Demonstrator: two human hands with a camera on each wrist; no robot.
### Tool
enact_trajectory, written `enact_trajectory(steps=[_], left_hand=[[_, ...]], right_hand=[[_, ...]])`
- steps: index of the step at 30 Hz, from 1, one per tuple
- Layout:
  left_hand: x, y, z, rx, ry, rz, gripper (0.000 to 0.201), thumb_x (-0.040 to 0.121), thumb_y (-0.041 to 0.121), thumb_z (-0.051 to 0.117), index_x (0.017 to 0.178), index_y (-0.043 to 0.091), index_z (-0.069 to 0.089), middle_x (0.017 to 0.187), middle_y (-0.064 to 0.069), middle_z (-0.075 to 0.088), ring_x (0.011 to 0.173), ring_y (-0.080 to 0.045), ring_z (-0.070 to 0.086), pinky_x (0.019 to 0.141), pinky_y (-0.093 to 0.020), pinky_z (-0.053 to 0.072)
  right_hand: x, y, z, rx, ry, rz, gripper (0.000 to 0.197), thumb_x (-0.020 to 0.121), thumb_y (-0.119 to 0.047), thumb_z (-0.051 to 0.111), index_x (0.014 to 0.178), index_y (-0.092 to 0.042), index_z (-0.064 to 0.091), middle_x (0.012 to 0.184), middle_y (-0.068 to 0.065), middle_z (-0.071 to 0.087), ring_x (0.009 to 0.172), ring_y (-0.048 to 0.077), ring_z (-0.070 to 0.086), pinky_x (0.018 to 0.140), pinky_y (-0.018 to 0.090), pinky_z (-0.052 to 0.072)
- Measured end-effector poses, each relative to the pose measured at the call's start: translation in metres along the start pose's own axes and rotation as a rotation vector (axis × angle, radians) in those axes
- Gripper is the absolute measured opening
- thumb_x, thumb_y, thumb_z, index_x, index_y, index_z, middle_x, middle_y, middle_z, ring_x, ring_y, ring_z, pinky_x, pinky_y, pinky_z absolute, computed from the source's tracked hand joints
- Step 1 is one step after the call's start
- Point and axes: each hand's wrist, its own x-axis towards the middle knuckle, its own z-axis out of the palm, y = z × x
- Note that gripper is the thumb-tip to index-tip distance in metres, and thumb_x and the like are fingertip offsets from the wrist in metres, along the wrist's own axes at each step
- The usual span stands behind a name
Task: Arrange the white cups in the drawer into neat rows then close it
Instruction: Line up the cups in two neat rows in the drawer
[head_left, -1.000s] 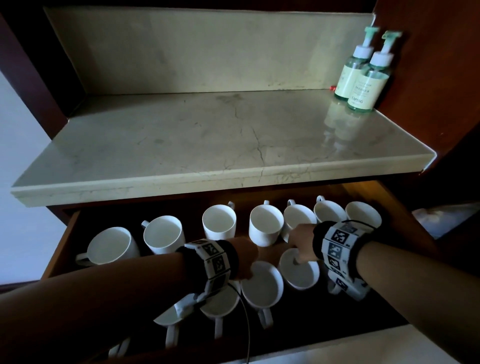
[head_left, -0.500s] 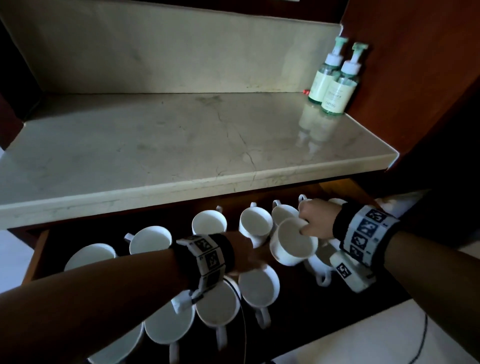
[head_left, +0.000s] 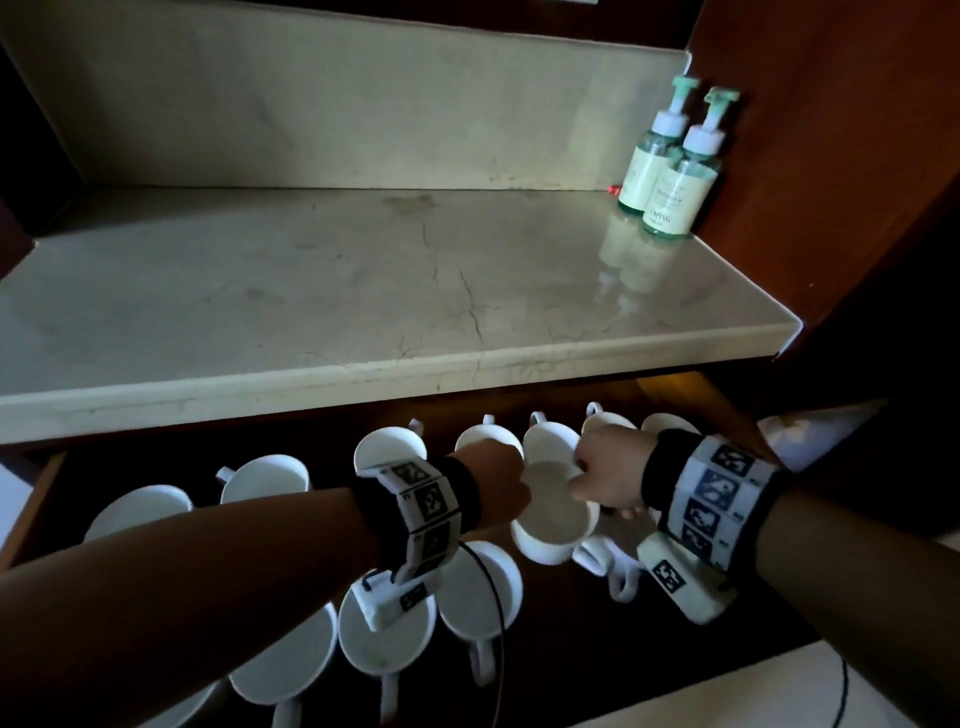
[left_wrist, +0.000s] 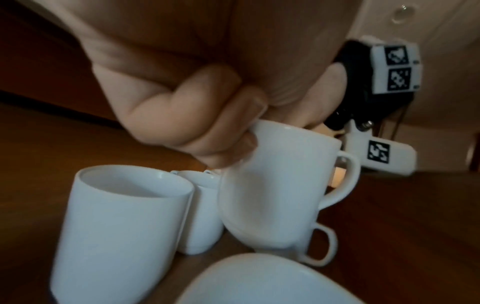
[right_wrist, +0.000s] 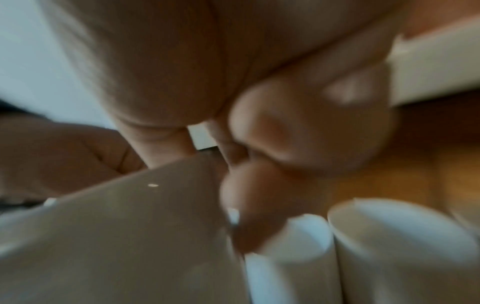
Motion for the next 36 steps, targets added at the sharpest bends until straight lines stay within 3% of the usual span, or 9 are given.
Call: enact_trajectory(steps=[3,7,13,20,23,26,28,32,36], left_hand=[[0.010,0.006,0.006,0.103,-0.026,-0.015,0.036,0.101,0.023,0.037,0.112,0.000,0.062,0.117,-0.016,0.063,0.111,-0.030,0.058,0.084,-0.031,0.039],[0.019,0.009,0.015,0.148,-0.095,-0.037,0.040,0.101,0.027,0.036,0.109,0.000,0.064,0.111,-0.016,0.067,0.106,-0.029,0.062,0.084,-0.033,0.044],[0.023,0.019,0.032,0.230,-0.189,-0.057,0.040,0.101,0.030,0.038,0.117,0.002,0.062,0.118,-0.018,0.064,0.113,-0.031,0.059,0.092,-0.037,0.046],[0.024,0.029,0.039,0.291,-0.236,-0.055,0.040,0.101,0.031,0.039,0.119,0.004,0.062,0.122,-0.016,0.063,0.117,-0.030,0.057,0.093,-0.037,0.045],[0.022,0.031,0.039,0.288,-0.240,-0.048,0.040,0.101,0.031,0.041,0.119,0.002,0.061,0.121,-0.017,0.063,0.116,-0.031,0.057,0.092,-0.036,0.046],[0.021,0.032,0.041,0.275,-0.261,-0.035,0.040,0.099,0.031,0.044,0.117,-0.001,0.062,0.120,-0.018,0.063,0.114,-0.033,0.057,0.092,-0.038,0.046],[0.020,0.033,0.043,0.262,-0.272,-0.034,0.040,0.099,0.031,0.046,0.116,-0.001,0.062,0.119,-0.018,0.063,0.113,-0.034,0.058,0.091,-0.038,0.045],[0.019,0.035,0.042,0.271,-0.296,-0.020,0.041,0.098,0.032,0.047,0.116,-0.002,0.061,0.119,-0.017,0.062,0.113,-0.033,0.058,0.091,-0.038,0.045],[0.017,0.036,0.038,0.300,-0.295,-0.011,0.043,0.098,0.034,0.047,0.118,-0.001,0.060,0.121,-0.017,0.062,0.114,-0.032,0.058,0.092,-0.038,0.045]], right_hand=[[0.009,0.001,0.001,-0.238,0.167,-0.189,0.024,0.087,-0.031,0.054,0.073,-0.014,0.062,0.071,0.002,0.063,0.076,0.023,0.059,0.069,0.027,0.041],[0.019,-0.002,0.015,-0.397,0.087,-0.256,0.036,0.091,-0.017,0.048,0.056,-0.014,0.039,0.057,-0.002,0.040,0.061,0.018,0.047,0.058,0.024,0.035],[0.027,0.000,0.029,-0.417,-0.062,-0.323,0.039,0.092,-0.006,0.047,0.054,-0.014,0.044,0.042,0.000,0.056,0.048,0.014,0.047,0.051,0.023,0.045],[0.015,-0.001,0.029,-0.477,-0.148,-0.347,0.017,0.091,-0.009,0.056,0.093,0.001,0.069,0.075,0.012,0.074,0.064,0.024,0.062,0.048,0.018,0.035],[0.021,-0.005,0.035,-0.699,-0.216,-0.381,0.017,0.088,-0.012,0.065,0.075,-0.001,0.068,0.035,-0.002,0.058,0.053,0.018,0.052,0.047,0.018,0.034],[0.023,-0.006,0.041,-0.726,-0.292,-0.380,0.025,0.098,-0.010,0.049,0.109,0.002,0.069,0.098,0.009,0.075,0.080,0.022,0.065,0.058,0.014,0.045],[0.021,-0.005,0.041,-0.655,-0.255,-0.417,0.027,0.098,-0.009,0.046,0.106,0.003,0.069,0.112,0.015,0.069,0.063,0.017,0.055,0.050,0.014,0.039],[0.028,0.004,0.044,-0.373,-0.128,-0.343,0.005,0.090,-0.014,0.061,0.088,-0.016,0.066,0.070,-0.007,0.074,0.035,0.007,0.050,0.045,0.017,0.039],[0.032,0.008,0.046,-0.266,-0.115,-0.279,0.037,0.089,-0.019,0.065,0.061,-0.025,0.041,0.028,-0.013,0.048,0.036,0.003,0.050,0.043,0.018,0.042]])
